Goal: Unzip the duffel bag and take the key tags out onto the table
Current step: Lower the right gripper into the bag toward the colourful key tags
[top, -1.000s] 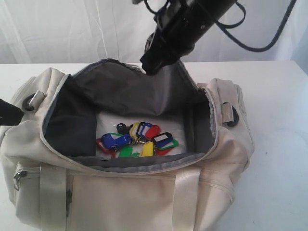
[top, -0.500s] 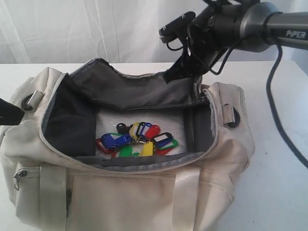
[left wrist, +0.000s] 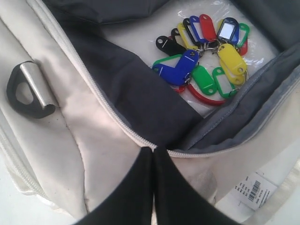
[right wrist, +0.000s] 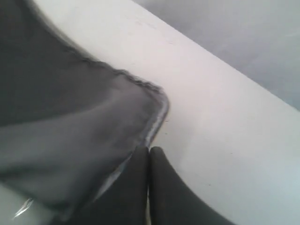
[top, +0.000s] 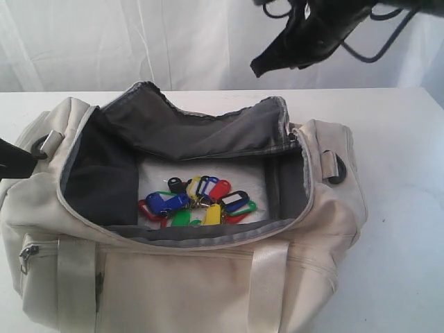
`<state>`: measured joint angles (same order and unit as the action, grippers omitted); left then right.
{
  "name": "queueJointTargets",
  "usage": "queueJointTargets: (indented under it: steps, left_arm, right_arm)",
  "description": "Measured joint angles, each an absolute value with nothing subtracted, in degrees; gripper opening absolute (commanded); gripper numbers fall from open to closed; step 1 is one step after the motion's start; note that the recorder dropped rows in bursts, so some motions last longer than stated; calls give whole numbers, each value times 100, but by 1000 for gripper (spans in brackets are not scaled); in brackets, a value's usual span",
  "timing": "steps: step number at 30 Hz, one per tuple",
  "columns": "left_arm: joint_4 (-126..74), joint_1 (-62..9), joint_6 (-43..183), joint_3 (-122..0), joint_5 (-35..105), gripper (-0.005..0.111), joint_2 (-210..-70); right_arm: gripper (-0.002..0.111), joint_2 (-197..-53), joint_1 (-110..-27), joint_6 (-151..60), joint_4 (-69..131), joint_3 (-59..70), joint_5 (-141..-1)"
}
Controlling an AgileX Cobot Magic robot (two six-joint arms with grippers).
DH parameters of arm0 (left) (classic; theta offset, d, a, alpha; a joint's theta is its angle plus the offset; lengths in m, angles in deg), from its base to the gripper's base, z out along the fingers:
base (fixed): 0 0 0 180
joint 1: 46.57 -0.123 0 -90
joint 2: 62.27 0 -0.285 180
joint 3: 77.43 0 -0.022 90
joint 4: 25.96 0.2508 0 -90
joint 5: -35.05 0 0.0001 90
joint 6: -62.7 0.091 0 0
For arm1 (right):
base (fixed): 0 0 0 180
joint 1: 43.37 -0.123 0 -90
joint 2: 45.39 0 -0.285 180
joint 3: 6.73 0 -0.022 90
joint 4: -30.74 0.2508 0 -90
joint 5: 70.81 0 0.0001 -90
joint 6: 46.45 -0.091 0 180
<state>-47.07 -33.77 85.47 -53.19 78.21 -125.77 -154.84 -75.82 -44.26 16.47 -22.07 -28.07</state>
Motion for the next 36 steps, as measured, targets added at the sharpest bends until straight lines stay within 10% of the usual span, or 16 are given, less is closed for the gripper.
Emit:
queueJointTargets:
  steps: [8,31,36]
  left_arm:
    - [-4721,-3377,8547,-5319,7800,0,-12577]
    - [-4732,-3377,8573,-5319,7750,0,-12577]
    - [-4732,-3377,8573,-5319,7750,0,-12577]
  right_arm:
    - [0,-15296,-7736,-1361,4988,-1896,-1079]
    - [0,-15525,-9936,-1114,3927,-398,-1813]
    - [33,-15330,-9936,-2815,2799,-525,-2702]
